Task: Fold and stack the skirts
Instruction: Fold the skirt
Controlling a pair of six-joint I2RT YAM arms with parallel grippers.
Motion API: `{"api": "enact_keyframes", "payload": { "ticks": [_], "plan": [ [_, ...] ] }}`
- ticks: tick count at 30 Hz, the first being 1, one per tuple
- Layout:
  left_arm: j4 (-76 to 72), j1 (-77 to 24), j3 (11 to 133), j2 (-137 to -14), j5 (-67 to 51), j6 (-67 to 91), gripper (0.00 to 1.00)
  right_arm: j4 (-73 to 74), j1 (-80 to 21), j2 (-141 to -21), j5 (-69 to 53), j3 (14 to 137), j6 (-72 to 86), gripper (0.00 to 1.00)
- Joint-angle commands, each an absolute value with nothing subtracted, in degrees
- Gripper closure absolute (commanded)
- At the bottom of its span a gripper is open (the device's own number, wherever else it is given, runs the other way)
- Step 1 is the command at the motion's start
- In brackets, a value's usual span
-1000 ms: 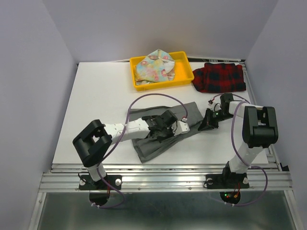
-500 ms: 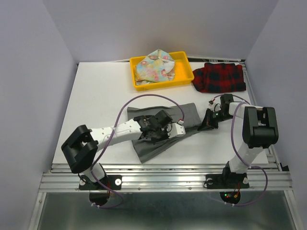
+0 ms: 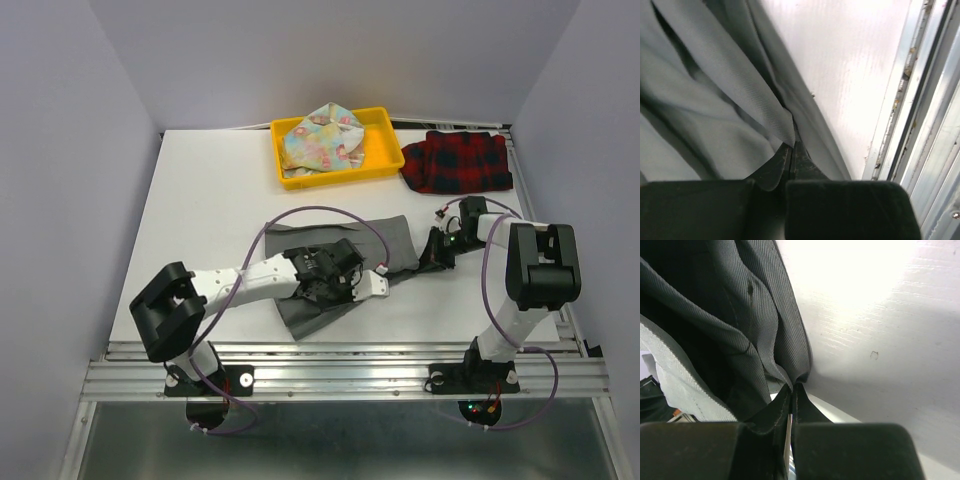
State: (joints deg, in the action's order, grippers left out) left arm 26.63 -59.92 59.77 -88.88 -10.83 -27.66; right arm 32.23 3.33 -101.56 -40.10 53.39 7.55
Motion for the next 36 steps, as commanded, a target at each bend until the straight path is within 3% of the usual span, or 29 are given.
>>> {"api": "enact_keyframes", "payload": {
  "ticks": [1, 4, 8, 11, 16, 19, 22, 27, 31, 36],
  "plan": [
    [27.4, -61.4, 61.5, -90.3, -12.9, -27.9, 0.82, 30.2, 3.7, -99.5, -40.4, 52.0, 7.5, 0.99],
    [27.0, -61.3, 61.0, -90.9, -12.3, -27.7, 0.52, 32.2, 4.3, -99.1, -40.3, 53.2, 5.7, 0.84],
    [26.4, -60.7, 61.0, -84.9, -12.1, -26.9, 0.37, 39.3, 6.6, -97.1, -39.1, 58.3, 1.5, 0.61],
    [26.7, -58.6, 61.3, -79.2, -12.8, -26.5, 0.31, 45.8, 8.4, -95.9, -36.8, 63.9, -4.3, 0.44],
    [29.0, -50.2, 61.8, -73.3, -17.8, -28.4, 0.29, 51.7, 9.8, -94.9, -33.9, 71.0, -12.9, 0.35],
    [27.8, -44.8, 60.7, -70.4, -18.9, -27.4, 0.21, 51.3, 9.8, -95.4, -39.6, 75.0, -12.2, 0.27],
    [26.4, -40.5, 59.3, -70.8, -19.2, -24.8, 0.22, 51.1, 7.7, -97.9, -45.0, 83.4, -11.5, 0.28],
    [24.8, -31.6, 57.7, -76.9, -27.4, -17.6, 0.32, 50.8, -3.5, -102.3, -42.9, 91.6, -12.9, 0.27],
    [26.4, -28.1, 57.2, -83.8, -29.6, -16.5, 0.42, 52.3, -10.0, -108.4, -38.7, 93.5, -15.5, 0.30],
    [25.0, -26.6, 56.9, -93.0, -28.7, -14.0, 0.47, 54.1, -10.7, -114.5, -31.0, 90.0, -22.1, 0.39]
  ]
}}
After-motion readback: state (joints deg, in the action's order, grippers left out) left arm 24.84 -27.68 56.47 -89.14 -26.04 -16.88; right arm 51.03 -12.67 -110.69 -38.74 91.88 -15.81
